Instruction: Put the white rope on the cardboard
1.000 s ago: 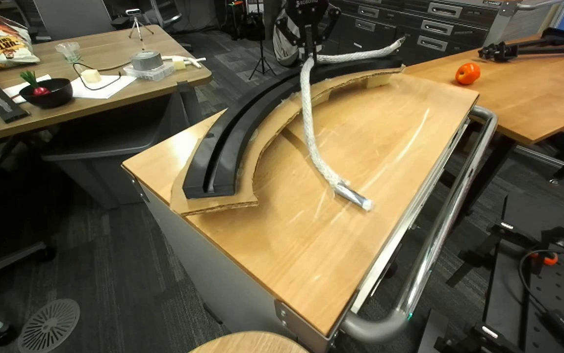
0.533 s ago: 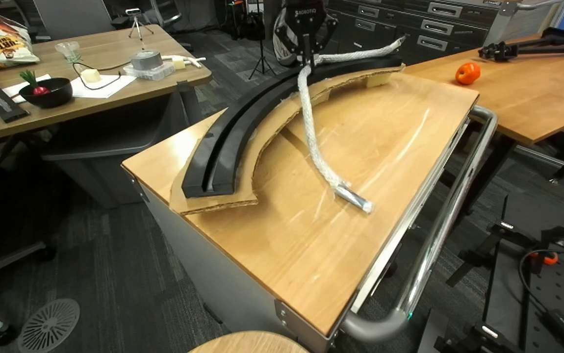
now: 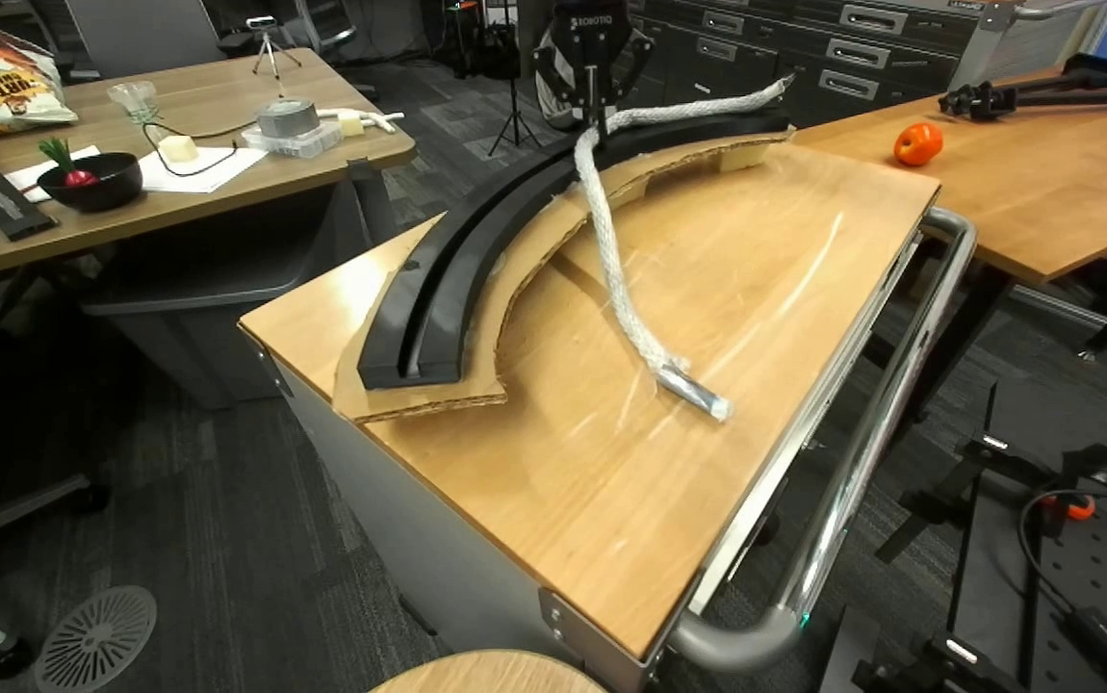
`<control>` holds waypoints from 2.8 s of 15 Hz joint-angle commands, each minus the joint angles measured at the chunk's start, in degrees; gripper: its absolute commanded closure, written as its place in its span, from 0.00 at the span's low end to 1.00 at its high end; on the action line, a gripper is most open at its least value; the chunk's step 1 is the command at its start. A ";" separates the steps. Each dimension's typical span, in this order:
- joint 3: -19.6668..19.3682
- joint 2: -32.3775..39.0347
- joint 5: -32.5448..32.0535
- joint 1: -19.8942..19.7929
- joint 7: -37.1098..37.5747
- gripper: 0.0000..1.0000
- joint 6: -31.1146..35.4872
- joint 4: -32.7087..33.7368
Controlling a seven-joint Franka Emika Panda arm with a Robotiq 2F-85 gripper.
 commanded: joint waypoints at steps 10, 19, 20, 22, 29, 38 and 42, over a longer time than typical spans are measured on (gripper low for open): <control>0.23 -0.35 10.00 -3.38 5.05 0.68 4.91 -2.64; -0.73 -14.17 9.43 -3.23 -4.79 0.02 21.78 -22.92; -1.68 -16.26 6.45 -2.61 -6.70 0.00 22.83 -25.59; -1.17 -11.12 8.01 -3.37 -4.39 0.04 19.82 -19.28; -1.44 -14.55 6.97 -3.06 -6.07 0.00 21.29 -23.86; -2.60 -34.48 5.89 -6.47 -38.37 0.00 31.25 -47.06; -3.01 -42.63 13.61 -7.68 -51.20 0.00 27.12 -50.96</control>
